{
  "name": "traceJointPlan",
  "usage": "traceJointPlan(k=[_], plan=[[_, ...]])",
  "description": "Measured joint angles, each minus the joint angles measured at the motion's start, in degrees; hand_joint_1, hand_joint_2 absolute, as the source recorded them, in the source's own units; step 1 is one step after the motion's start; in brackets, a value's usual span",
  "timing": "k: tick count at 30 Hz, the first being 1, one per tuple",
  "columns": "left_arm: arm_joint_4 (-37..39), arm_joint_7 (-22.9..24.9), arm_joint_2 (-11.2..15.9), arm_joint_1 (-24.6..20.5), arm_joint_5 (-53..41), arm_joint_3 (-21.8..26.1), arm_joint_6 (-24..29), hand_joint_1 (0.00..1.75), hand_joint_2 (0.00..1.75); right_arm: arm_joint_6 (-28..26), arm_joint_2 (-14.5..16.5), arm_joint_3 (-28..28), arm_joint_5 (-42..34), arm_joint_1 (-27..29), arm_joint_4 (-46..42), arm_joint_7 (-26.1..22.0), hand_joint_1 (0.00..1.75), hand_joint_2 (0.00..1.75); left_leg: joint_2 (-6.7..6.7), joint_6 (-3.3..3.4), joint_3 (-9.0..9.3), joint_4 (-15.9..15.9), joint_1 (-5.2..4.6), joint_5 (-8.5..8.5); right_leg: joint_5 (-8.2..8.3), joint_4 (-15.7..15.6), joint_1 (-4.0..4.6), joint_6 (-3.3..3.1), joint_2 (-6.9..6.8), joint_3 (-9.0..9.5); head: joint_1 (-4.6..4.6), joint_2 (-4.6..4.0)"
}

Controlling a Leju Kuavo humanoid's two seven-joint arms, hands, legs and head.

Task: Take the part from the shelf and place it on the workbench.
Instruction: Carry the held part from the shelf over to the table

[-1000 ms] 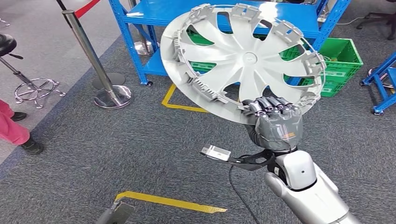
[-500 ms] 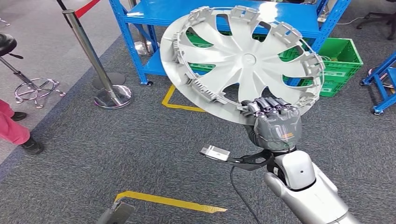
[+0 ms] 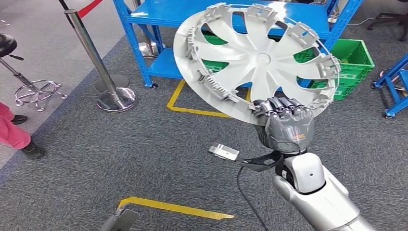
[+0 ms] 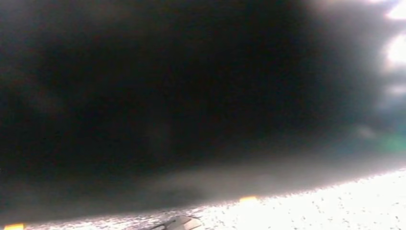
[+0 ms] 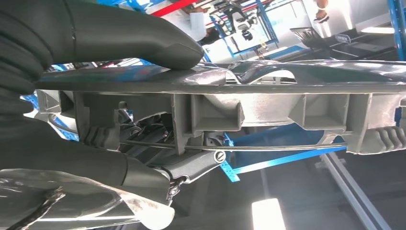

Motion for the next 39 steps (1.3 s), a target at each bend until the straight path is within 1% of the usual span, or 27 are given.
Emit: traceJointPlan(k=[2,3,4,6,7,8,9,10,12,14,16,17,19,20,22,23,24,26,28,29,31,32,34,36,37,38,39], plan=[[0.0,0.0,-0.03,-0.02,-0.04,0.0,0.0,0.0,0.0,-0.03,-0.6,0.48,-0.01,-0.58,0.05,1.17,1.75,1.75,-0.1,0.32,0.51,-1.1,0.31,0.41,-0.46,0.09,0.07,0.28,-0.05,-0.03,0.04,0.0],[0.0,0.0,-0.07,-0.07,-0.05,0.01,0.0,0.0,0.0,-0.07,-0.96,0.72,-0.01,-0.9,0.08,1.6,1.75,1.75,-0.21,0.46,0.8,-1.71,0.5,0.68,-1.46,1.16,0.09,0.44,0.02,-0.51,0.11,0.0],[0.0,0.0,-0.1,-0.14,-0.06,0.02,0.0,0.0,0.0,-0.11,-1.33,0.91,-0.01,-1.17,0.11,1.87,1.75,1.75,-0.35,0.55,1.02,-2.2,0.7,0.92,-3.1,3.45,0.05,0.61,0.11,-1.57,0.2,0.0],[0.0,0.0,-0.14,-0.25,-0.07,0.05,-0.02,0.0,0.0,-0.26,-2.02,1.38,0.01,-1.5,0.27,2.1,1.75,1.75,-0.79,0.6,0.9,-2.31,0.72,1.04,-7.27,11.06,-0.21,1.08,0.2,-5.01,0.28,0.0],[0.0,0.01,-0.15,-0.27,-0.07,0.06,-0.05,0.0,0.0,-0.33,-2.29,1.63,0.02,-1.53,0.38,2.13,1.75,1.75,-1.11,0.52,0.74,-2.25,0.75,1.1,-8.57,14.36,-0.39,1.38,0.19,-6.49,0.27,0.0],[0.0,0.01,-0.18,-0.27,-0.07,0.07,-0.1,0.0,0.0,-0.39,-2.51,1.9,0.02,-1.51,0.49,2.15,1.75,1.75,-1.51,0.39,0.55,-2.17,0.82,1.2,-8.79,15.88,-0.59,1.66,0.2,-7.1,0.26,0.0],[0.0,0.01,-0.2,-0.28,-0.07,0.07,-0.15,0.0,0.0,-0.43,-2.68,2.15,0.02,-1.51,0.58,2.17,1.75,1.75,-1.98,0.18,0.32,-2.02,0.95,1.32,-7.86,14.99,-0.83,1.92,0.22,-6.56,0.27,0.0],[0.0,0.01,-0.23,-0.31,-0.08,0.07,-0.19,0.0,0.0,-0.44,-2.84,2.39,0.02,-1.54,0.64,2.19,1.75,1.75,-2.53,-0.09,0.03,-1.75,1.12,1.43,-6.09,11.79,-1.15,2.21,0.51,-4.81,0.27,0.0],[0.0,0.01,-0.2,-0.44,-0.09,0.08,-0.23,0.0,0.0,-0.47,-3.14,2.79,0.02,-1.73,0.7,2.28,1.75,1.75,-3.68,-0.85,-0.81,-0.75,1.27,1.57,-3.3,4.19,-1.8,2.58,2.47,-0.82,0.38,0.0],[0.0,0.02,-0.13,-0.49,-0.09,0.1,-0.27,0.0,0.0,-0.66,-3.38,3.2,0.02,-1.89,0.73,2.35,1.75,1.75,-4.63,-1.66,-1.52,0.0,1.19,1.81,-2.62,1.33,-1.9,2.02,3.54,0.69,0.28,0.0],[0.0,0.04,-0.09,-0.32,-0.09,0.11,-0.34,0.0,0.0,-0.84,-3.51,3.58,0.02,-2.02,0.74,2.43,1.75,1.75,-5.34,-2.35,-1.82,0.01,1.34,2.28,-2.3,1.82,-1.6,0.92,2.51,0.73,0.07,0.0],[0.0,0.06,-0.06,-0.19,-0.09,0.12,-0.37,0.0,0.0,-0.85,-3.54,3.73,0.02,-2.12,0.74,2.5,1.75,1.75,-5.02,-2.63,-2.01,0.26,1.42,2.07,-2.06,1.89,-1.55,0.42,2.0,0.78,0.03,0.0],[0.0,0.09,-0.02,-0.11,-0.09,0.13,-0.39,0.0,0.0,-0.89,-3.56,3.89,0.02,-2.36,0.71,2.75,1.75,1.75,-3.1,-2.97,-3.45,3.79,1.45,-0.62,-1.56,1.89,-1.47,-0.5,0.78,0.7,-0.21,0.0],[0.0,0.09,-0.04,-0.15,-0.09,0.12,-0.4,0.0,0.0,-0.91,-3.58,3.91,0.02,-2.41,0.69,2.89,1.75,1.75,-1.91,-3.05,-4.74,7.4,1.41,-2.94,-1.43,1.9,-1.32,-0.75,0.15,0.57,-0.3,0.0],[0.0,0.13,-0.11,-0.25,-0.1,0.11,-0.41,0.0,0.0,-0.93,-3.62,3.99,0.02,-2.46,0.68,3.05,1.75,1.75,-0.99,-3.1,-7.43,15.64,1.44,-7.15,-1.34,1.91,-1.02,-0.95,-1.22,0.3,-0.38,0.0],[0.0,0.17,-0.15,-0.25,-0.1,0.11,-0.42,0.0,0.0,-0.92,-3.64,4.08,0.02,-2.46,0.68,3.06,1.75,1.75,-0.91,-3.04,-7.8,17.91,1.44,-8.08,-1.33,1.92,-0.92,-0.96,-1.93,0.22,-0.39,0.0],[0.0,0.22,-0.16,-0.24,-0.11,0.11,-0.42,0.0,0.0,-0.92,-3.66,4.2,0.02,-2.47,0.68,3.05,1.75,1.75,-0.86,-2.9,-7.09,17.96,1.43,-8.02,-1.34,1.93,-0.84,-0.95,-2.64,0.19,-0.39,0.0],[-0.01,0.3,-0.15,-0.26,-0.11,0.11,-0.42,0.0,0.0,-0.93,-3.68,4.36,0.02,-2.58,0.68,3.06,1.75,1.75,0.17,-2.43,-2.81,11.98,1.29,-5.75,-1.43,1.93,-0.74,-0.82,-3.97,0.29,-0.4,0.0],[-0.02,0.35,-0.15,-0.46,-0.11,0.11,-0.45,0.0,0.0,-0.95,-3.76,4.39,0.02,-2.73,0.67,3.14,1.75,1.75,2.5,-1.88,1.21,5.25,0.61,-4.45,-1.69,1.99,-0.43,-0.39,-5.19,0.32,-0.4,0.0],[-0.03,0.39,-0.16,-0.54,-0.12,0.11,-0.48,0.0,0.0,-0.96,-3.83,4.41,0.02,-2.82,0.66,3.19,1.75,1.75,3.24,-1.58,2.04,3.52,0.28,-4.44,-1.84,1.98,-0.27,-0.12,-5.78,0.32,-0.38,0.0],[-0.04,0.49,-0.16,-0.5,-0.13,0.11,-0.53,0.0,0.0,-0.98,-3.96,4.51,0.02,-2.93,0.65,3.27,1.75,1.75,2.64,-0.93,2.04,2.71,0.0,-4.72,-2.08,1.76,-0.14,0.47,-7.01,0.54,-0.38,0.0],[-0.04,0.55,-0.15,-0.36,-0.13,0.12,-0.55,0.0,0.0,-0.98,-3.97,4.57,0.02,-2.97,0.65,3.28,1.75,1.75,1.99,-0.63,2.09,2.5,0.06,-4.65,-2.36,1.78,-0.25,0.79,-6.93,0.61,-0.38,0.0],[-0.04,0.68,-0.11,-0.35,-0.12,0.18,-0.56,0.0,0.0,-0.99,-4.14,4.63,0.01,-3.01,0.6,3.29,1.75,1.75,0.72,0.09,2.29,2.13,0.32,-4.45,-4.3,4.39,-0.51,1.17,-4.23,-0.49,-0.28,0.0],[-0.04,0.82,-0.15,-0.59,-0.1,0.23,-0.61,0.0,0.0,-1.0,-4.43,4.66,0.01,-3.04,0.57,3.29,1.75,1.75,-0.66,0.59,2.31,2.06,0.38,-4.34,-7.77,11.63,-0.59,1.19,-0.83,-4.1,-0.07,0.0],[-0.04,0.9,-0.2,-0.66,-0.11,0.24,-0.64,0.0,0.0,-1.0,-4.54,4.71,0.02,-3.02,0.57,3.27,1.75,1.75,-1.41,0.73,2.3,2.06,0.3,-4.32,-9.09,15.56,-0.53,1.13,-0.2,-6.21,-0.01,0.0],[-0.04,0.98,-0.22,-0.64,-0.11,0.24,-0.68,0.0,0.0,-1.0,-4.62,4.78,0.02,-2.98,0.57,3.24,1.75,1.75,-2.22,0.79,2.3,2.07,0.19,-4.3,-9.45,18.11,-0.44,1.01,0.05,-7.81,0.01,0.0],[-0.04,1.03,-0.23,-0.59,-0.11,0.24,-0.71,0.0,0.0,-1.0,-4.65,4.84,0.02,-2.94,0.57,3.21,1.75,1.75,-3.07,0.83,2.32,2.09,0.08,-4.28,-8.66,18.56,-0.36,0.8,0.18,-8.49,0.0,0.0]])
